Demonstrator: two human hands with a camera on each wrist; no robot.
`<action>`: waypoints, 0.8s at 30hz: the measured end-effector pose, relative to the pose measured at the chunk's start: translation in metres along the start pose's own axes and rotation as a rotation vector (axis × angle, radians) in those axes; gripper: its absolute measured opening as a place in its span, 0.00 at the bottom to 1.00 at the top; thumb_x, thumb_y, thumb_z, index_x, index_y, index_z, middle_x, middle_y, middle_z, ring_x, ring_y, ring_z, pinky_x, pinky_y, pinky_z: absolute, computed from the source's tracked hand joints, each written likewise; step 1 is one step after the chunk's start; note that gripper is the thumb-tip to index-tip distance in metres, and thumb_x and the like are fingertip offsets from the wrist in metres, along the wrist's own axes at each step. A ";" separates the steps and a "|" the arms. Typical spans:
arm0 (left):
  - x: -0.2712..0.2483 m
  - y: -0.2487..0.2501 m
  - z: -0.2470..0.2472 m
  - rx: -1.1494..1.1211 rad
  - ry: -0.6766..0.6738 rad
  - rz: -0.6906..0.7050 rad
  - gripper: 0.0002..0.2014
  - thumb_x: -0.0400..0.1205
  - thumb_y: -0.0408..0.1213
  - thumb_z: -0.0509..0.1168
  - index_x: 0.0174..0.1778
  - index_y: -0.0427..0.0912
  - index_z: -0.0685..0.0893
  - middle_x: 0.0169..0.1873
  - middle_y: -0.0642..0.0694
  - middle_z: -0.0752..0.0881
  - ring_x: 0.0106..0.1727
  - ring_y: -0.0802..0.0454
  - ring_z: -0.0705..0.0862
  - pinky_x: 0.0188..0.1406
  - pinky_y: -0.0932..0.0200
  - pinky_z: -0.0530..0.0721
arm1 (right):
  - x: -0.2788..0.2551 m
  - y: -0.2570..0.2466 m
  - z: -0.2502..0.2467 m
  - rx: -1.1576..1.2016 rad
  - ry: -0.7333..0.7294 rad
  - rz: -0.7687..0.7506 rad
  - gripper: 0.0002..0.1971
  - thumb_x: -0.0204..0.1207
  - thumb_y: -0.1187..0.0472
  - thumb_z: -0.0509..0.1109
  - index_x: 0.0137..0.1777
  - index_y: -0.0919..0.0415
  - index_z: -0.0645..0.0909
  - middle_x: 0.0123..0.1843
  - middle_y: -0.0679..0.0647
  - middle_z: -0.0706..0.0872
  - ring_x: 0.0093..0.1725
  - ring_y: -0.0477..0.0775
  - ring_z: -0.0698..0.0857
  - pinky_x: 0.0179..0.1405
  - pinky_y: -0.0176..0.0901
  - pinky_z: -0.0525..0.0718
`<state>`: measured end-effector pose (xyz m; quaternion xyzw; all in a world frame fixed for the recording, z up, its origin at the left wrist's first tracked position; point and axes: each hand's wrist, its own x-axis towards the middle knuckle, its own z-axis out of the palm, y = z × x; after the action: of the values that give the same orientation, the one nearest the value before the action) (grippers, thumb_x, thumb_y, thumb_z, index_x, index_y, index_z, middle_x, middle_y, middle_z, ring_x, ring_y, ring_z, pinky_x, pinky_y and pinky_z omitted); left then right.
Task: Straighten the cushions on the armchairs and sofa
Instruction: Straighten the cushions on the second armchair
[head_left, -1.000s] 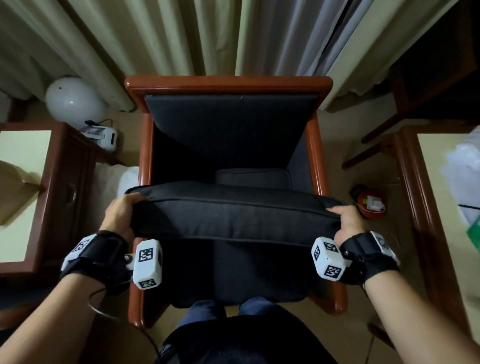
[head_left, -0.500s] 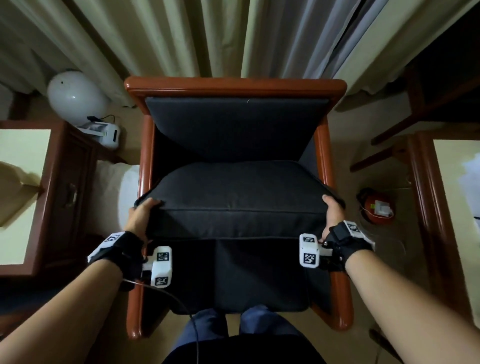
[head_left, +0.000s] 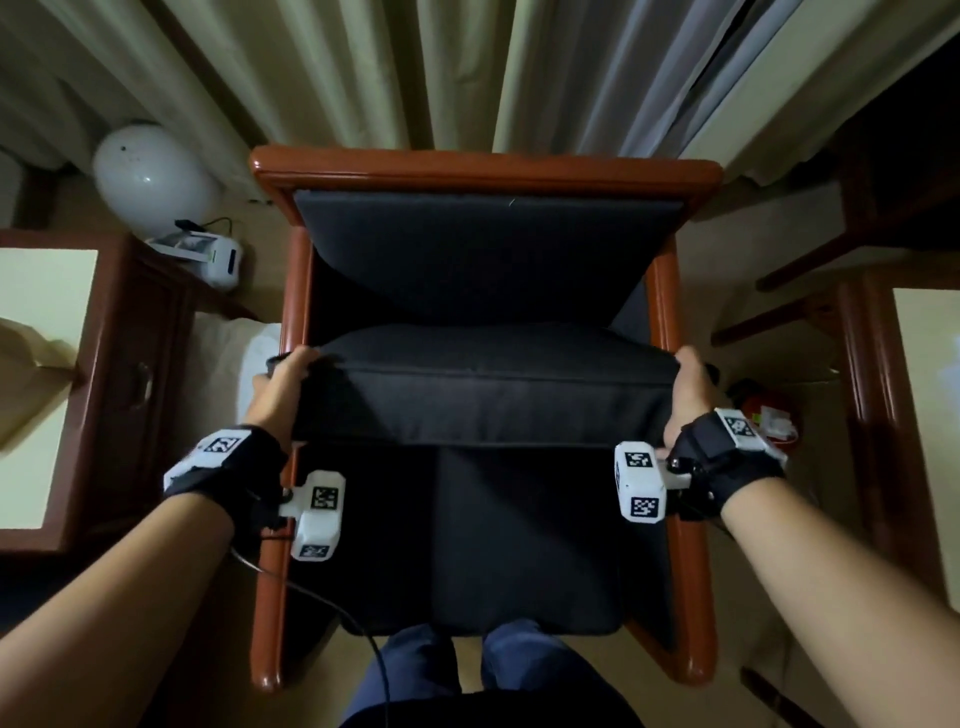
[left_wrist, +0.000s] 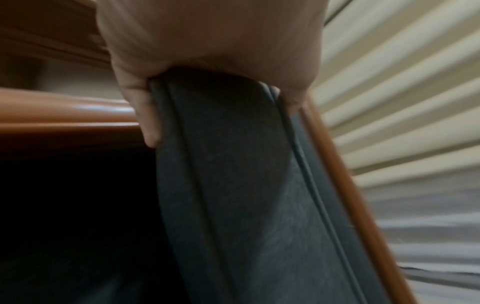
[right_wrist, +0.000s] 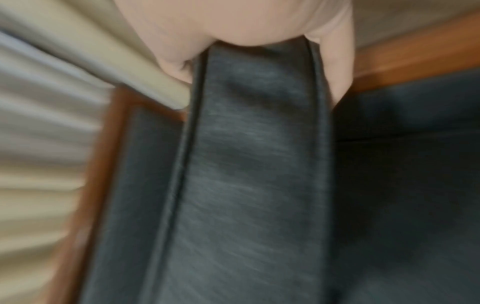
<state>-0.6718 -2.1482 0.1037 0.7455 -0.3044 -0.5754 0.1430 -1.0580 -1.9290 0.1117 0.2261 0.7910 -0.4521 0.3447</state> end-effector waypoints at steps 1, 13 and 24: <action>0.000 0.014 0.004 -0.008 0.002 0.035 0.41 0.57 0.64 0.74 0.64 0.46 0.82 0.53 0.40 0.87 0.49 0.38 0.88 0.37 0.46 0.87 | -0.015 -0.014 0.007 -0.028 -0.035 0.027 0.38 0.59 0.28 0.66 0.66 0.51 0.78 0.64 0.50 0.80 0.63 0.59 0.79 0.68 0.66 0.76; 0.042 0.122 0.053 0.003 -0.011 0.297 0.34 0.70 0.50 0.80 0.71 0.46 0.77 0.60 0.47 0.87 0.52 0.51 0.87 0.33 0.62 0.82 | 0.018 -0.117 0.077 -0.225 -0.188 -0.196 0.43 0.65 0.45 0.75 0.80 0.53 0.63 0.81 0.53 0.67 0.70 0.61 0.74 0.36 0.51 0.83; 0.048 0.129 0.056 0.018 -0.046 0.393 0.38 0.72 0.52 0.78 0.76 0.46 0.72 0.62 0.47 0.84 0.56 0.48 0.86 0.46 0.54 0.85 | 0.031 -0.126 0.081 -0.226 -0.144 -0.275 0.47 0.74 0.47 0.76 0.85 0.49 0.50 0.84 0.57 0.61 0.76 0.65 0.71 0.49 0.54 0.86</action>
<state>-0.7543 -2.2698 0.1225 0.6598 -0.4524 -0.5504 0.2388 -1.1353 -2.0592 0.1302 0.0429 0.8335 -0.4180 0.3586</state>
